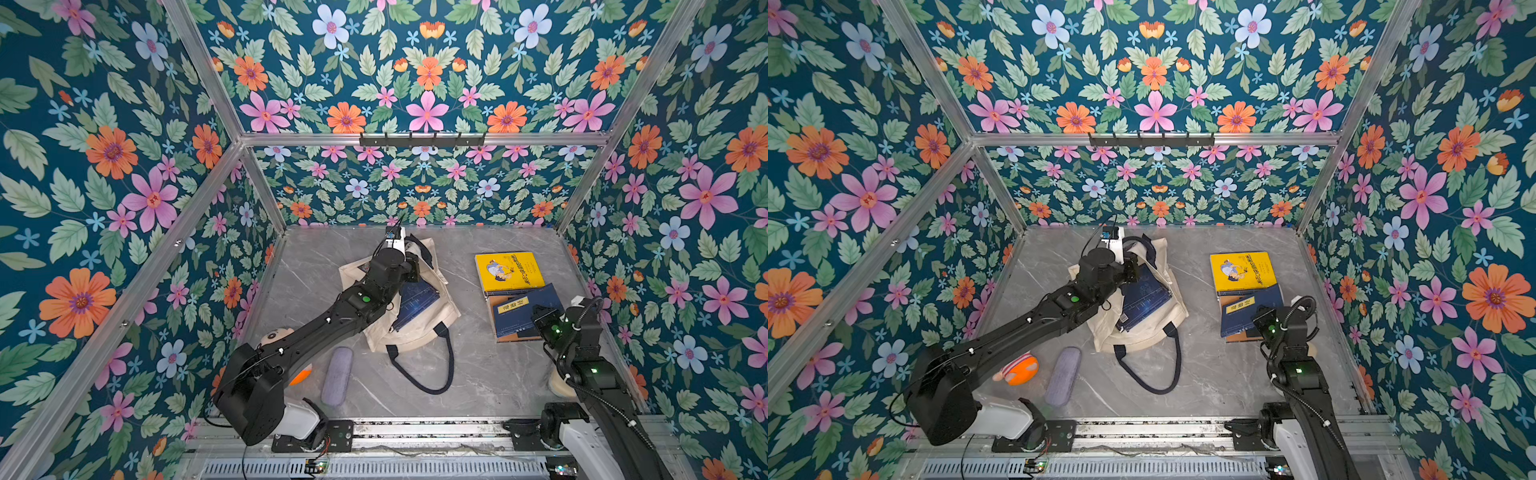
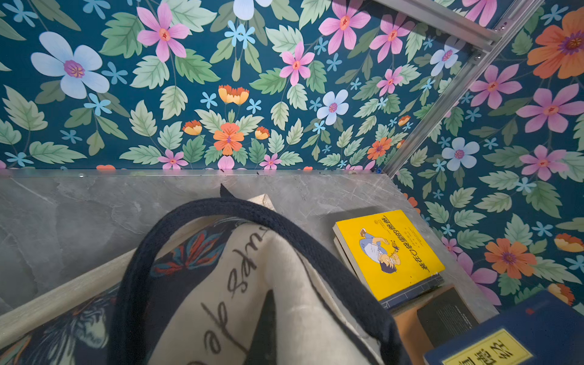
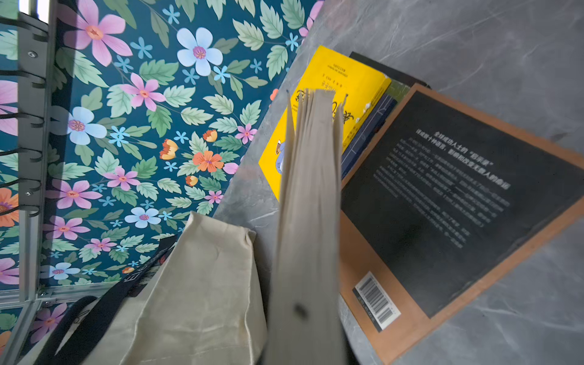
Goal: Take out the books from the canvas bag
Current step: Place the book on the book.
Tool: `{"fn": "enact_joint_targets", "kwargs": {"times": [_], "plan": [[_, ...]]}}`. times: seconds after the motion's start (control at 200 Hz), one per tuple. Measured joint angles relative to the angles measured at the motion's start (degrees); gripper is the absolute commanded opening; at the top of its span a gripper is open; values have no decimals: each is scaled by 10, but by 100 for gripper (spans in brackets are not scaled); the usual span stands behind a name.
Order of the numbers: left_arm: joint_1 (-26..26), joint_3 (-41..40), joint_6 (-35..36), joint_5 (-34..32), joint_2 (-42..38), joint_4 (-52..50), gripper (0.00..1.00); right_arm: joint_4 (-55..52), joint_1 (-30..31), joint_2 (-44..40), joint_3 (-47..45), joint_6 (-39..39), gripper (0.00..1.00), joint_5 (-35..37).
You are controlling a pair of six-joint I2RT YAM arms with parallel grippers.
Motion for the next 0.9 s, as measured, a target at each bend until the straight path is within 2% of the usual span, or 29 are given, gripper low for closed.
{"fn": "enact_joint_targets", "kwargs": {"times": [0.185,0.42,0.9], "plan": [[0,0,-1,17,2,1,0,48,-14,42,-20,6,0,-5],[0,0,-5,43,3,2,0,96,-72,101,-43,26,0,-18],[0,0,-15,55,6,3,0,120,-86,226,-26,40,0,-42]]}}
